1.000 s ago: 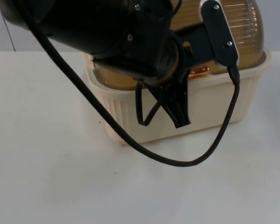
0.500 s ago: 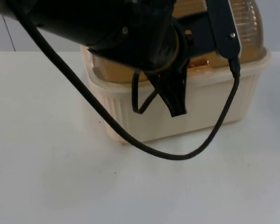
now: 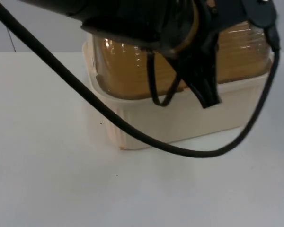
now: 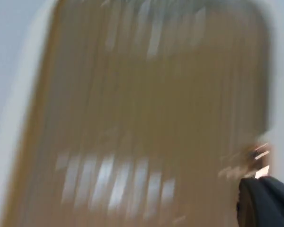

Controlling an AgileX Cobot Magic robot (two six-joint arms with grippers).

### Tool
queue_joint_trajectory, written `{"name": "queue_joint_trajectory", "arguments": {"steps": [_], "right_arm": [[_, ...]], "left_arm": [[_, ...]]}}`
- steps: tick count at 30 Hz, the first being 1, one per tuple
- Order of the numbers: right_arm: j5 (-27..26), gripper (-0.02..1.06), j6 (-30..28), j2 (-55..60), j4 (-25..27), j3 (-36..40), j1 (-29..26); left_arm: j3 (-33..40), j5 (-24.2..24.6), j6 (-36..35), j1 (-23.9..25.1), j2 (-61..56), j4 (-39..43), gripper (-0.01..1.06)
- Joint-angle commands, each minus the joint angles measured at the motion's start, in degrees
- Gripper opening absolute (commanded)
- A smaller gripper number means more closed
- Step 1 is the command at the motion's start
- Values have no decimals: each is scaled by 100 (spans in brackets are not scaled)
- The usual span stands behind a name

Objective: Open the box lid with the left hand, place the block into the box with the right hand, then close the box lid with the left hand.

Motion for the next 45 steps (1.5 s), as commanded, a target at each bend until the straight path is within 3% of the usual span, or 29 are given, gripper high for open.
{"name": "queue_joint_trajectory", "arguments": {"steps": [1,4,18,45], "right_arm": [[18,101,-42,-19,35,-42,-17],[54,101,-42,-19,34,-42,-17],[179,101,-19,-19,128,-42,-17],[129,101,-19,-19,128,-42,-17]], "left_arm": [[-4,-528,71,-29,-84,-489,0],[-4,-867,156,-29,-1,-607,0],[-465,-601,445,-18,890,-550,0],[-579,-898,445,378,1078,-654,0]]}}
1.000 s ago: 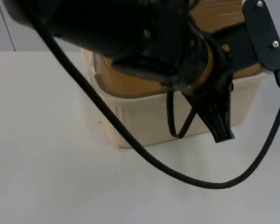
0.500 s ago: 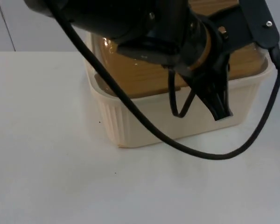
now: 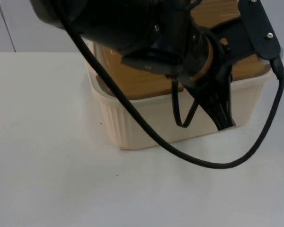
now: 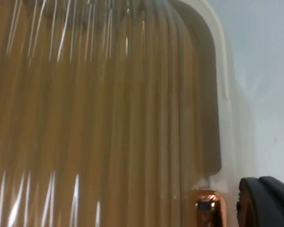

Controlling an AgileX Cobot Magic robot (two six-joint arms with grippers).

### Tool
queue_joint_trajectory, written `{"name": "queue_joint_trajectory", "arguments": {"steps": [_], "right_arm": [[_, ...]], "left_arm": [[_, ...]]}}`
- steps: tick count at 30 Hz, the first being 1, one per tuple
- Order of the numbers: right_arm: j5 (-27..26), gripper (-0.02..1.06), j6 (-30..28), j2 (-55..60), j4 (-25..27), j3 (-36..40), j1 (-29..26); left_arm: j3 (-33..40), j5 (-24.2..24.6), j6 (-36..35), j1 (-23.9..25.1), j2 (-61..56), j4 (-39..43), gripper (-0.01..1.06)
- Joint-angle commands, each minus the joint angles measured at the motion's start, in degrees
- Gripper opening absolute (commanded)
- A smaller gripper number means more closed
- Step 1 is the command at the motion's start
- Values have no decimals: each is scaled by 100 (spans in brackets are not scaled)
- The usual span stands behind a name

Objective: Open the box lid with the left hand, place the block into the box with the right hand, then close the box lid with the left hand.

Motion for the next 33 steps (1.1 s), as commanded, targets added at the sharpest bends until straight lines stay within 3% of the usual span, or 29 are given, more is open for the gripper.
{"name": "queue_joint_trajectory", "arguments": {"steps": [1,15,20,33], "right_arm": [[-46,101,-19,-19,0,-42,-17],[-49,101,-19,-19,-22,-42,-17],[-49,101,-19,-19,-46,-42,-17],[-49,101,-19,-19,-155,-42,-17]], "left_arm": [[-34,-21,-22,46,-10,-25,0],[-22,-181,-9,110,-10,-261,0],[-22,-320,461,110,-10,-725,0],[-22,-307,495,110,135,-699,0]]}}
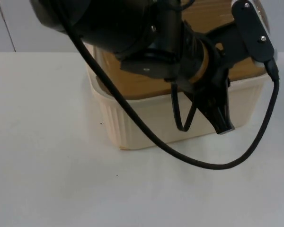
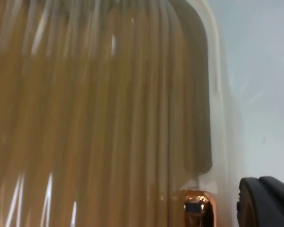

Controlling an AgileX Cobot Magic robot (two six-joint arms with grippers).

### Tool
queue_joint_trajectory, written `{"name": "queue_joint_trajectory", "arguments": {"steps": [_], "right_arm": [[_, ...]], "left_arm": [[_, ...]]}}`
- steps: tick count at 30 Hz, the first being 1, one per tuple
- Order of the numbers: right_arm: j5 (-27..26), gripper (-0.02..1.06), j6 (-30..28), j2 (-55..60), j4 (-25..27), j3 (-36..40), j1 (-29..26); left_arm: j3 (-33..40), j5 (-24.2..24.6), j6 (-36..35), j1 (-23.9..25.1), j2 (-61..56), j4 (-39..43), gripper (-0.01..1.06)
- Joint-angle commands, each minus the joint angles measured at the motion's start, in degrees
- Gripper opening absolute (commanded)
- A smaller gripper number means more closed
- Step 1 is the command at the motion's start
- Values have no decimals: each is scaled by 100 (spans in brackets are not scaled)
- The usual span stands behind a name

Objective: Open the box lid with the left hand, place the block into the box with the right hand, then close the box lid with the left hand.

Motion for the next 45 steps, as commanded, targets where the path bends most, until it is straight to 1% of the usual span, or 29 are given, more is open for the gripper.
{"name": "queue_joint_trajectory", "arguments": {"steps": [1,9,14,22,25,28,31,34,35,45], "right_arm": [[-49,101,-19,-19,-32,-42,-17],[-49,101,-19,-19,-32,-42,-17],[-49,101,-19,-19,-32,-42,-17],[-49,101,-19,-19,-32,-42,-17],[-49,101,-19,-19,-32,-42,-17],[-49,101,-19,-19,-32,-42,-17],[-63,101,-19,-19,-32,-42,-17],[-75,101,-19,-19,-32,-42,-17],[-89,101,-19,-19,-32,-42,-17],[-56,101,-19,-19,-34,-42,-17]], "left_arm": [[-22,13,-12,10,-2,-36,0],[-22,110,48,79,-2,29,0],[-22,164,48,207,-2,141,0],[-22,333,48,208,-2,215,0],[-22,488,48,208,-24,381,0],[-22,497,48,208,-66,407,0],[-33,614,48,208,-189,603,0],[-33,685,48,208,-190,626,0],[-33,773,48,208,-190,699,0],[-33,833,35,208,-286,793,0]]}}
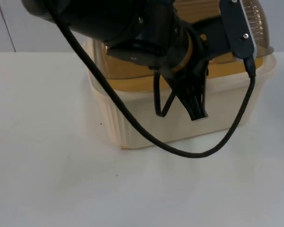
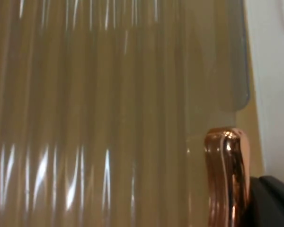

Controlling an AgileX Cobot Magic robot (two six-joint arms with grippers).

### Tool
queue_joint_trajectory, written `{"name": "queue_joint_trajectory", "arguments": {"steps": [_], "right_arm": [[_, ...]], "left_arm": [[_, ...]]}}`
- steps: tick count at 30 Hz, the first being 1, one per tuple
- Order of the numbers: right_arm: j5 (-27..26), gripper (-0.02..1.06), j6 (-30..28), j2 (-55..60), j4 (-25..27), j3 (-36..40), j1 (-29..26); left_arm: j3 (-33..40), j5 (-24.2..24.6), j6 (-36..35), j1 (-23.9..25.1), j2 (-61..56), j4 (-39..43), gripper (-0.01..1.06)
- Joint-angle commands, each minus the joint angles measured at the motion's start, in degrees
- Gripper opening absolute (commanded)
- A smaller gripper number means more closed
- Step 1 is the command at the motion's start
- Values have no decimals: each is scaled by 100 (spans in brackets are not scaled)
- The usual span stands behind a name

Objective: Open the box lid with the left hand, place the block into the box with the right hand, then close the box lid with the left hand.

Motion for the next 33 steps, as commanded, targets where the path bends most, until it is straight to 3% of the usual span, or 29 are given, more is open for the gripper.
{"name": "queue_joint_trajectory", "arguments": {"steps": [1,11,21,25,33], "right_arm": [[-23,101,-19,-19,-34,-42,-17],[-23,101,-19,-19,-34,-42,-17],[-23,101,-41,-19,-34,-42,-17],[-23,101,-41,-19,-34,-42,-17],[-34,101,-40,-19,-34,-42,-17]], "left_arm": [[-45,143,-22,16,-154,46,0],[-256,29,144,335,-272,341,0],[-364,-768,343,1109,-348,492,0],[-624,-825,333,1406,-348,357,0],[-648,-773,333,1324,-555,-439,0]]}}
